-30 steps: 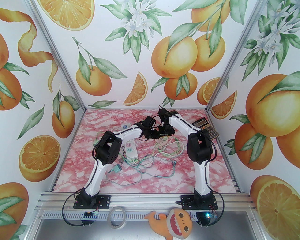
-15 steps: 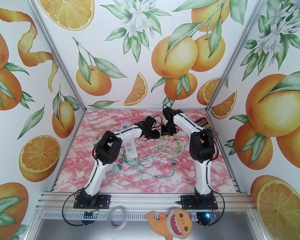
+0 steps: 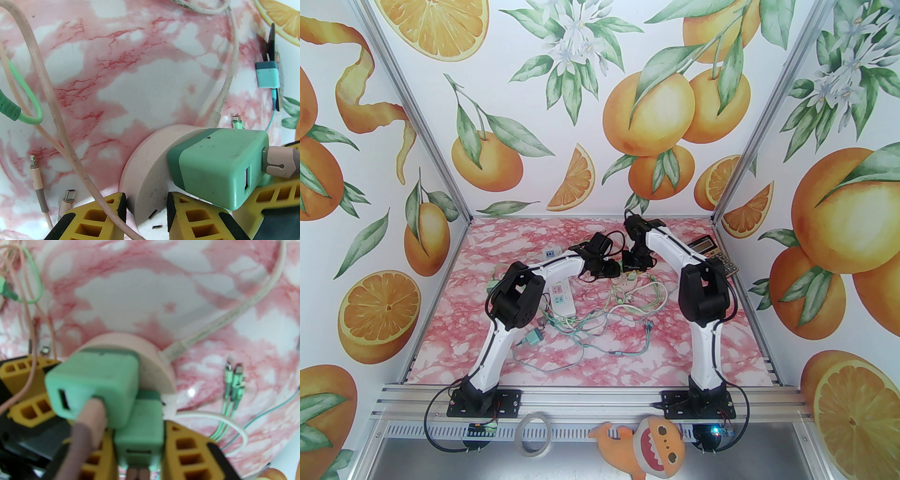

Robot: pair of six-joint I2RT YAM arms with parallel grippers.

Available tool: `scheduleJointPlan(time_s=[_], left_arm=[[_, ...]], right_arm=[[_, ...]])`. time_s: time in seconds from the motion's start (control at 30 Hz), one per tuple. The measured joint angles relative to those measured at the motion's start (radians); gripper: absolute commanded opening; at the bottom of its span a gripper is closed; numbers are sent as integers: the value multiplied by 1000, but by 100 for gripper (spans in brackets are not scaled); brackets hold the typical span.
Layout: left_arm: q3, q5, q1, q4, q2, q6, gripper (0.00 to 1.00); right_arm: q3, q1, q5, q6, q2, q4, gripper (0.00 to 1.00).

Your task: Pull the plug off the socket

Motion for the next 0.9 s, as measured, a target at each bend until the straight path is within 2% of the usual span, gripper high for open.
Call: scheduleJointPlan(time_s=[0.17, 0.37, 0.47, 0.7, 0.9], left_arm=[[5, 2, 1, -10, -1, 0, 34], [5, 0, 1, -10, -1, 0, 34], [5, -1, 1, -9, -1, 1, 34], [5, 0, -4, 2, 5, 5, 34], [6, 1, -10, 10, 7, 13, 34]], right_arm=[[25, 48, 93, -3, 9, -22, 27], [32, 47, 97, -3, 15, -27, 27], [32, 21, 61, -2, 15, -26, 26], [-7, -78, -113, 1, 6, -6, 27], [-22, -92, -136, 2, -2, -5, 27]])
